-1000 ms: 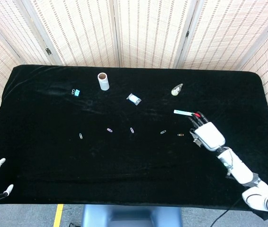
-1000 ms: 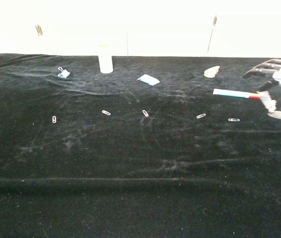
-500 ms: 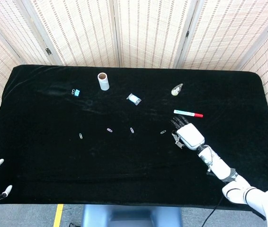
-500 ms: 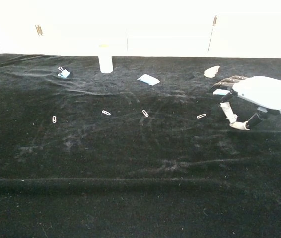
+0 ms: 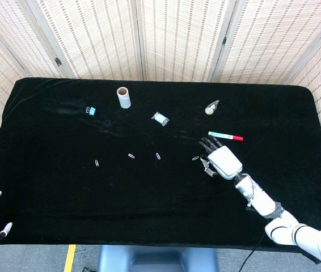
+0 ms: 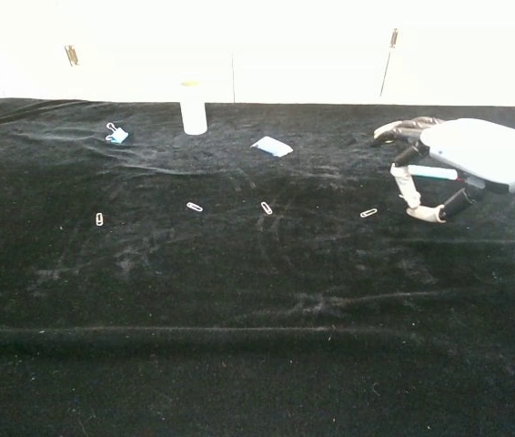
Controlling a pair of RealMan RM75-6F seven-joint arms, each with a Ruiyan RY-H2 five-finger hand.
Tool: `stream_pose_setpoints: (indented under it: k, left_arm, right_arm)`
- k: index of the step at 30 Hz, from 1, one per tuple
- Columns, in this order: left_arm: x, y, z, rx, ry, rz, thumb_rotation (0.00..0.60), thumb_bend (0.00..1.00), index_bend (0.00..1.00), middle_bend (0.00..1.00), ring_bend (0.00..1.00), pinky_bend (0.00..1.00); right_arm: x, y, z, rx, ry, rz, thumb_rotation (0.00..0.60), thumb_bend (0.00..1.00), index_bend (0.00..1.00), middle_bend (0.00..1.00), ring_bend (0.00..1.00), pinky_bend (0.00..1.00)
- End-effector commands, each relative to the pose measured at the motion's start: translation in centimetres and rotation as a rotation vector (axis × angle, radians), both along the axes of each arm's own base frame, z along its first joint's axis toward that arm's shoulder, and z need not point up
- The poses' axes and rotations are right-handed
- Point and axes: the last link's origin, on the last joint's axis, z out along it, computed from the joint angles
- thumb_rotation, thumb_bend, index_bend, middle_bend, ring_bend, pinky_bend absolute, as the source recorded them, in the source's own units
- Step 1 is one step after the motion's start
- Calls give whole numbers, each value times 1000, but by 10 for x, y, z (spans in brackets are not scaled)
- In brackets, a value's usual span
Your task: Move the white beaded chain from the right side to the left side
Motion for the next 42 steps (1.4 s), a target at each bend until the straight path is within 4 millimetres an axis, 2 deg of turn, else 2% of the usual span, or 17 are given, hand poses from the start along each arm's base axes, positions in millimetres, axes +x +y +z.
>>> stream_pose_setpoints:
  k: [1, 14, 21, 30, 42]
  left_arm:
    - [1, -1, 0, 0, 0, -3, 600, 345, 0, 15, 88, 98]
    - [-4, -5, 5, 20, -16, 19, 600, 345, 0, 15, 88, 98]
    - [-5, -10, 8, 35, -29, 21, 600, 345, 0, 14, 89, 98]
    - [-9, -16, 15, 62, -47, 29, 600, 345, 0, 14, 89, 98]
    - [-13, -21, 19, 87, -59, 43, 600, 345, 0, 14, 89, 98]
  right_arm:
    - [14, -1, -1, 9, -8, 26, 600, 454, 804, 145, 61, 0]
    - [74, -10, -51, 71, -26, 86, 600, 454, 804, 148, 59, 0]
    - [102, -22, -77, 80, -2, 104, 600, 455, 804, 148, 60, 0]
    - [124, -39, -103, 99, 6, 91, 600, 455, 804, 150, 60, 0]
    - [142, -49, -125, 125, 11, 96, 600, 455, 804, 154, 61, 0]
